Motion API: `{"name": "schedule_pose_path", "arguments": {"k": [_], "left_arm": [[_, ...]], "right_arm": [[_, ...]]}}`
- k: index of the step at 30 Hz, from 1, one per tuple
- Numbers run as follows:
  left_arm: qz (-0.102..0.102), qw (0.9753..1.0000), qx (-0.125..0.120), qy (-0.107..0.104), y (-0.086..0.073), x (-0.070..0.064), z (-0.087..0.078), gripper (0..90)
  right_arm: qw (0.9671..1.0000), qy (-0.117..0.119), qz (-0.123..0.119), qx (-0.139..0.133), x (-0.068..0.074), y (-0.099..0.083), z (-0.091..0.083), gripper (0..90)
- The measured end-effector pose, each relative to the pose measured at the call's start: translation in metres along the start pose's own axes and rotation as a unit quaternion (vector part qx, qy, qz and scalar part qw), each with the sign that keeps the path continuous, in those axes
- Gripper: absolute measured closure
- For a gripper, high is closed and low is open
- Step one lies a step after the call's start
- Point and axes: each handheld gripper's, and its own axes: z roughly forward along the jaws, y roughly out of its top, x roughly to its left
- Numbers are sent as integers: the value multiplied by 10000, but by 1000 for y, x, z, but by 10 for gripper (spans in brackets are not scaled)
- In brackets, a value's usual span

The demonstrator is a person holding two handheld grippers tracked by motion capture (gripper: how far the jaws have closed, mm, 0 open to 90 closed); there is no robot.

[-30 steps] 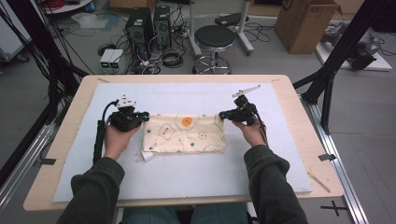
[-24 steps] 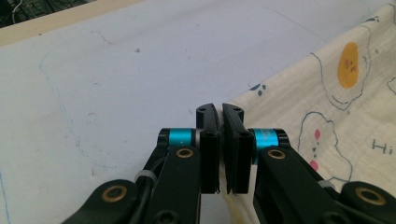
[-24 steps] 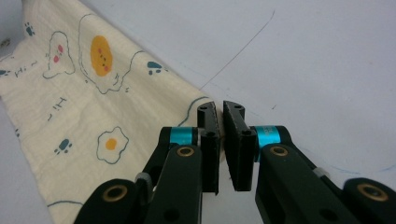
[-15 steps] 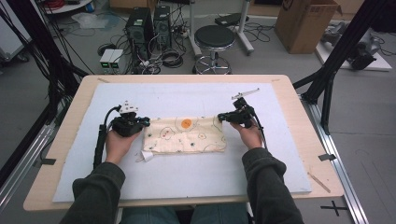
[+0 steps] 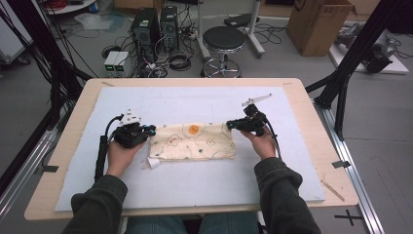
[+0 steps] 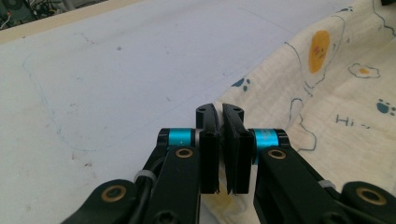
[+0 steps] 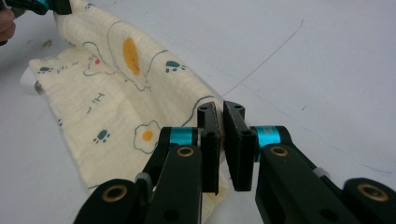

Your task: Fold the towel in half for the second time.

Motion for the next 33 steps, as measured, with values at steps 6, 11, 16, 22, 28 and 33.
{"name": "schedule_pose_path", "arguments": {"k": [6, 11, 16, 22, 28, 33], "left_arm": [[103, 9999, -108, -36, -3, -6, -5, 849], [114, 9998, -142, -78, -10, -6, -10, 847], [217, 9996, -115, -108, -13, -9, -14, 845], [293, 9993, -176, -148, -19, -15, -17, 841], [343, 9990, -162, -219, -24, -19, -19, 842], [404, 9986, -152, -299, -24, -22, -22, 841]], "right_arm": [[9999, 61, -159, -22, 5, 1, -9, 849], [9996, 118, -255, 41, 11, 0, -11, 849], [9991, 199, -358, 81, 16, 0, -13, 849], [9987, 201, -431, 185, 21, -2, -15, 849], [9988, 209, -420, 137, 20, -12, -17, 849], [9987, 249, -429, 91, 22, -19, -19, 849]]}}
